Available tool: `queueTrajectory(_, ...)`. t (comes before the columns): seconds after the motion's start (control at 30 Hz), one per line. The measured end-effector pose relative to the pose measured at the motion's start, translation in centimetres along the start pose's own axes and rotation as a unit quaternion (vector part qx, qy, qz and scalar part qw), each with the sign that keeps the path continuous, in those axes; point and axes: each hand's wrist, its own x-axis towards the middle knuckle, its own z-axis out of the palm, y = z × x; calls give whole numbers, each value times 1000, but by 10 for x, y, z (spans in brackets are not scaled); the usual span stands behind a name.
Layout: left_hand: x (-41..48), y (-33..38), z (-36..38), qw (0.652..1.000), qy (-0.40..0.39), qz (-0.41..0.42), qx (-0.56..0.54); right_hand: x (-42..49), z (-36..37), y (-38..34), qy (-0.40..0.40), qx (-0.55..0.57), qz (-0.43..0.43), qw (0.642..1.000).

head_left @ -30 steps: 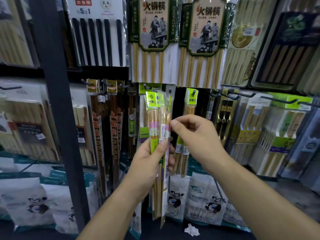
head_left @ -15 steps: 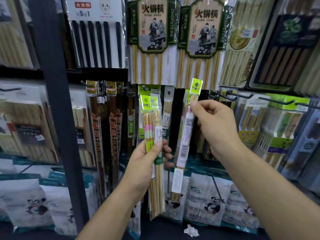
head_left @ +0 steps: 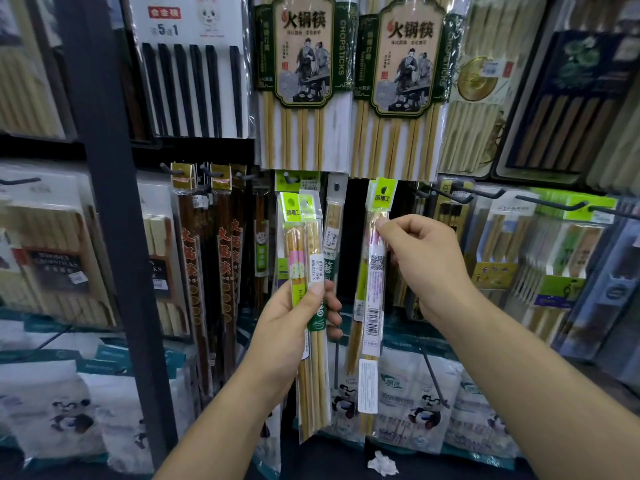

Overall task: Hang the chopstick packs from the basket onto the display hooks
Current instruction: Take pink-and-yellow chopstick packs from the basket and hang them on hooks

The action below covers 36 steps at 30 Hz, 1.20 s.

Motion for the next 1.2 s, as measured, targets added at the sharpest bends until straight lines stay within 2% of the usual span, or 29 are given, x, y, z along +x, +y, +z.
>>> queueTrajectory(0.47,-1,3,3,1000,-5,5,2,8,7,0,3,47,26,999)
queueTrajectory(0.7,-1,4,2,1000,-2,12,7,10,7,16,20,-29,-4,999)
queueTrajectory(0.87,-1,6,-1,999,2,22,27,-1,6,20,73,-88,-61,992)
queueTrajectory(0.97,-2,8,-1,999,-11,21,22,-15,16,10,-4,-63,-97,993)
queueTrajectory(1.07,-4,11,-2,1000,-22,18,8,-24,33,0,-105,-1,-78,991)
queueTrajectory(1.2,-7,14,-5,999,-18,30,6,-25,47,-8,-115,55,-51,991)
